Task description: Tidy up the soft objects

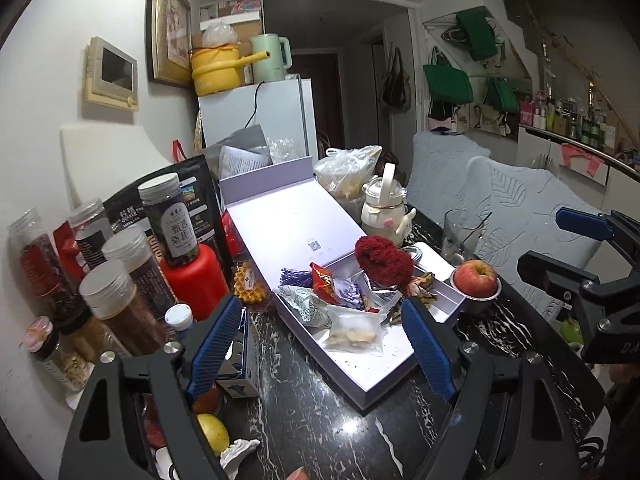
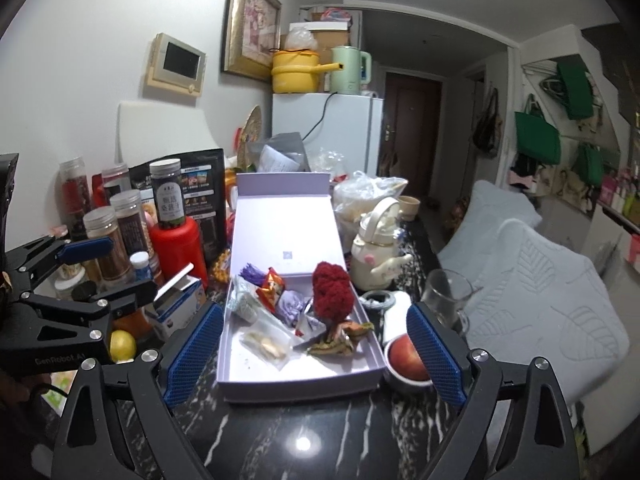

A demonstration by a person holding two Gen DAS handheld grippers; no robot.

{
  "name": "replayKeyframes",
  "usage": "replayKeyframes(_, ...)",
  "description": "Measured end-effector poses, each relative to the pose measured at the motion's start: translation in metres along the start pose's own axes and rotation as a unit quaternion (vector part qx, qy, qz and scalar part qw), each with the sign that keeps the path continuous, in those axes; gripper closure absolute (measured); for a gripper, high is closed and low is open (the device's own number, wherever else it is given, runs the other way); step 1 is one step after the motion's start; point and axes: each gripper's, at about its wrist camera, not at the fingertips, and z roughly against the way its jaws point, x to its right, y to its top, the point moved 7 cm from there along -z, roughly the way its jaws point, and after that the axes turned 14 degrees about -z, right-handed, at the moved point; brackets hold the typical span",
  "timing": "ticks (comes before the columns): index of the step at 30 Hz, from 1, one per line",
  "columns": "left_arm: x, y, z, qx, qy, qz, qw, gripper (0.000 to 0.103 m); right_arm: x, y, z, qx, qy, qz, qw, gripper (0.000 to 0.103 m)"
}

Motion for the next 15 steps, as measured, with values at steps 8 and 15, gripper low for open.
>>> replayKeyframes(8,0.009,-0.011,0.026,0.009,-0.007,-0.002,0.9999,0.020,0.002,-0.015,0.032,0.005,-0.019,-0.014,1.000,0.007)
replayKeyframes(15,0.021,-0.026,0.037,0.007,-0.022,0.000,0.9997,0.020,0.004,-0.036,0.045,-0.003,-0.029,-0.023,0.999,0.007)
